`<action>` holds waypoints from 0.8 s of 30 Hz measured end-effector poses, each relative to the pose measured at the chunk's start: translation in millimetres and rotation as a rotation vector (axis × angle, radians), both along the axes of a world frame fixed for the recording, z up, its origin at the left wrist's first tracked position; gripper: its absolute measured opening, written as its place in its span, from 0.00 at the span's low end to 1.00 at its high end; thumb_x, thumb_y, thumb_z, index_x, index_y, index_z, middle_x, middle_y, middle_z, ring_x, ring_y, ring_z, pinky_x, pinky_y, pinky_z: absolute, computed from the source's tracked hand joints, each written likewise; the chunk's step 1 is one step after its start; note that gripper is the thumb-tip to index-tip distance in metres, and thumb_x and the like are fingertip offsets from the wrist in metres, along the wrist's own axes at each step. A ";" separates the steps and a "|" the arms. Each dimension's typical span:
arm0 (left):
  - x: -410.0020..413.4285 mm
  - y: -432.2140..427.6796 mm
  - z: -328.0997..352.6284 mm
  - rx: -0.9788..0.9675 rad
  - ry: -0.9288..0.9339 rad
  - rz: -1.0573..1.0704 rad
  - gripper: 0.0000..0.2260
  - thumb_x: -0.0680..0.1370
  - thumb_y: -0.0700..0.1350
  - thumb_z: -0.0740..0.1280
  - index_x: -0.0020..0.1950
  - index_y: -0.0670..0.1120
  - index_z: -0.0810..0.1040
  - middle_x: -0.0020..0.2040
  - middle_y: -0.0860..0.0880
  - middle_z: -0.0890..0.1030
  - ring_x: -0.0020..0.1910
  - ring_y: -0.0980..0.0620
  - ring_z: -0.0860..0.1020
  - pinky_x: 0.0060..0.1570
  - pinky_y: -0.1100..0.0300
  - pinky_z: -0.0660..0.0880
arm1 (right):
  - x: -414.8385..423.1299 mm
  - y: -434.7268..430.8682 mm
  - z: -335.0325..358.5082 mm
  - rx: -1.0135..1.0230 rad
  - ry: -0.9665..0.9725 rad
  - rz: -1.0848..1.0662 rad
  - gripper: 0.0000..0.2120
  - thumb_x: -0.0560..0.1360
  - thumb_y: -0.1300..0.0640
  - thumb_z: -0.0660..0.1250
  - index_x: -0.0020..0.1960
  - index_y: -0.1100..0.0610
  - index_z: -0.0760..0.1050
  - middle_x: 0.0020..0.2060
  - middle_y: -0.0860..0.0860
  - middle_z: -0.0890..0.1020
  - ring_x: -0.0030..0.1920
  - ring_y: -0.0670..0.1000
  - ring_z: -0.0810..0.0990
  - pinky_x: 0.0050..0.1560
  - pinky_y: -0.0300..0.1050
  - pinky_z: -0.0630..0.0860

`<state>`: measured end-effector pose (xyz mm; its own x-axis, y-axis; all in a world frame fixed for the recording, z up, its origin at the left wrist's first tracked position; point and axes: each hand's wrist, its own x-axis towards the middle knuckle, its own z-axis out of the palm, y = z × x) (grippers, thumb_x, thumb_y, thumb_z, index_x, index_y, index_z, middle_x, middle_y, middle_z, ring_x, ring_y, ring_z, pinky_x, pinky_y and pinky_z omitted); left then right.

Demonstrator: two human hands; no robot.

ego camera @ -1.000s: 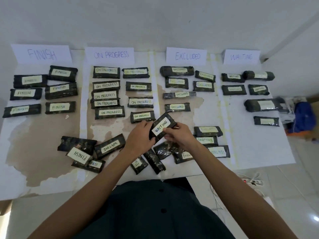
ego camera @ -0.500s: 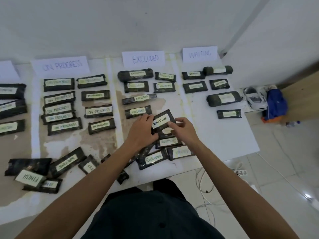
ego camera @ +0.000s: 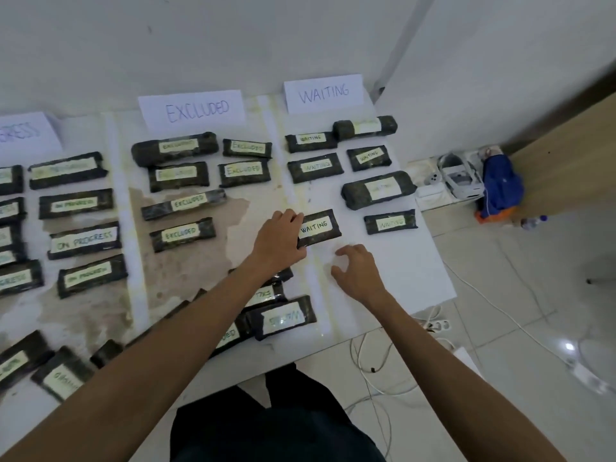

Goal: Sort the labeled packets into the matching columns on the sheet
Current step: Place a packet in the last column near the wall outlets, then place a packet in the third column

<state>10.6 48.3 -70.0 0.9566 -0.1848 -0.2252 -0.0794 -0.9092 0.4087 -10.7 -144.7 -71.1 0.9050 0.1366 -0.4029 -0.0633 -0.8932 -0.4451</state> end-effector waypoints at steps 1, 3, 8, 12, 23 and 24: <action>4.6 -10.0 -4.6 0.000 -0.001 -0.015 0.28 0.72 0.49 0.66 0.69 0.41 0.65 0.62 0.42 0.71 0.58 0.42 0.70 0.53 0.51 0.72 | -0.1 -5.7 -4.0 -0.029 -0.013 0.054 0.19 0.72 0.55 0.69 0.61 0.59 0.74 0.60 0.58 0.73 0.59 0.60 0.73 0.60 0.51 0.71; 12.6 -28.2 -12.6 0.004 -0.004 -0.042 0.28 0.73 0.49 0.65 0.70 0.40 0.64 0.63 0.41 0.70 0.59 0.41 0.69 0.54 0.50 0.71 | 0.1 -14.1 -9.4 -0.075 -0.050 0.152 0.19 0.72 0.56 0.69 0.62 0.59 0.75 0.61 0.59 0.72 0.58 0.60 0.72 0.59 0.52 0.72; 22.5 -55.4 -28.5 -0.001 -0.016 -0.061 0.27 0.75 0.47 0.65 0.71 0.40 0.62 0.65 0.41 0.69 0.61 0.41 0.68 0.56 0.51 0.69 | 3.6 -22.2 -18.9 -0.105 -0.168 0.253 0.17 0.70 0.59 0.69 0.58 0.59 0.77 0.56 0.60 0.74 0.53 0.60 0.72 0.49 0.51 0.76; 28.4 -62.8 -37.3 -0.036 -0.026 -0.036 0.28 0.75 0.47 0.67 0.72 0.39 0.62 0.66 0.41 0.69 0.62 0.41 0.68 0.59 0.50 0.69 | 8.8 -24.4 -22.3 -0.098 -0.194 0.264 0.15 0.70 0.59 0.70 0.55 0.59 0.78 0.54 0.59 0.75 0.51 0.59 0.73 0.47 0.50 0.76; -18.5 -22.3 -21.2 -0.147 -0.078 0.126 0.21 0.74 0.43 0.67 0.66 0.41 0.73 0.62 0.41 0.75 0.61 0.40 0.71 0.56 0.47 0.72 | 12.3 -14.5 -9.7 0.050 -0.053 0.335 0.17 0.73 0.58 0.67 0.62 0.59 0.75 0.59 0.58 0.73 0.58 0.59 0.73 0.57 0.52 0.74; -30.2 -13.3 -19.9 -0.150 -0.072 0.156 0.20 0.73 0.42 0.67 0.65 0.41 0.74 0.61 0.41 0.76 0.59 0.39 0.71 0.55 0.46 0.72 | 11.0 -8.9 -8.1 0.081 -0.032 0.350 0.17 0.73 0.58 0.67 0.62 0.59 0.75 0.59 0.58 0.74 0.58 0.58 0.74 0.57 0.51 0.74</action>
